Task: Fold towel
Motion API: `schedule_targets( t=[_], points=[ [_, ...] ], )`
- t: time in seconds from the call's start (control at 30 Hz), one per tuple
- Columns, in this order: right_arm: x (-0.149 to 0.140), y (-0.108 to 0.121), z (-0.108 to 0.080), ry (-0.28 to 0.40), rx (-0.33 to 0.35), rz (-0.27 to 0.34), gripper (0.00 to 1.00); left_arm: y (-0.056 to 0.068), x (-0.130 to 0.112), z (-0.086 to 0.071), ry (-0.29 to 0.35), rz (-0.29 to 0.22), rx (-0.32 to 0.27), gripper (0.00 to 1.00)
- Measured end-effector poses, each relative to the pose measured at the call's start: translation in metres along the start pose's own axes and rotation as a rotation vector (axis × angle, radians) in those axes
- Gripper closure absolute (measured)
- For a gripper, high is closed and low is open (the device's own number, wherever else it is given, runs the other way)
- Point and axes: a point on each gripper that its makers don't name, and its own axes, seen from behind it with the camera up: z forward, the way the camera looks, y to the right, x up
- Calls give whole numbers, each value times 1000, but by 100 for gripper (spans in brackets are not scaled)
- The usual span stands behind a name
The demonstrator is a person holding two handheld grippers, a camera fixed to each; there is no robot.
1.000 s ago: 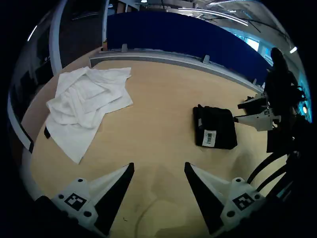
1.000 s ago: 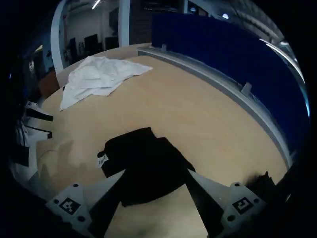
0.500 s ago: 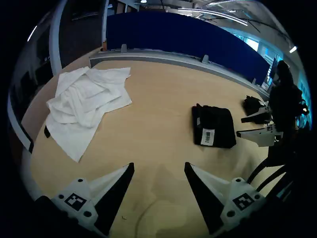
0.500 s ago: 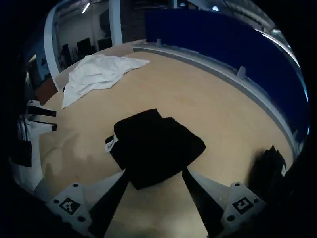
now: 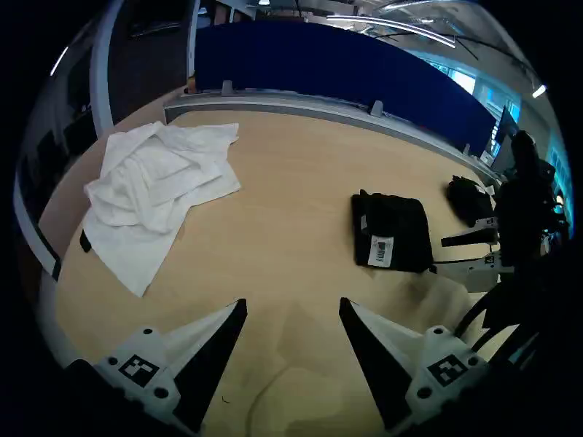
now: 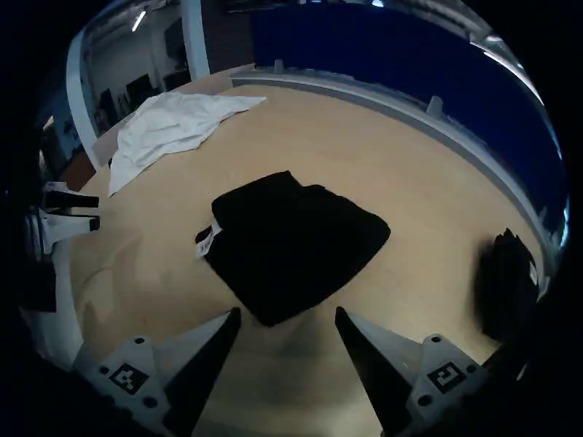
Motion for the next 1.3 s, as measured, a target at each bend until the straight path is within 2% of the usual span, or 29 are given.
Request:
schedule_targets(
  t=[0.13, 0.23, 0.63, 0.77, 0.87, 0.97, 1.03, 1.3],
  points=[
    [-3, 1, 3, -3, -5, 15, 11, 1, 0, 1, 0, 2, -2, 6],
    [-6, -2, 7, -7, -3, 25, 25, 1, 0, 2, -1, 1, -2, 6],
    [-14, -11, 14, -20, 14, 64, 60, -2, -2, 2, -5, 1, 1, 6],
    [-14, -11, 15, -19, 8, 74, 75, -2, -3, 2, -6, 3, 1, 6],
    [-15, -12, 16, -21, 13, 79, 76, -2, -3, 3, -8, 4, 2, 6],
    [-15, -11, 16, -20, 12, 84, 87, -2, -3, 3, -9, 4, 2, 6],
    [-14, -11, 16, -17, 11, 87, 91, -1, -3, 3, -9, 4, 2, 6],
    [-5, -7, 10, 10, 16, 85, 95, -3, -2, 1, -8, 6, 5, 6]
  ],
)
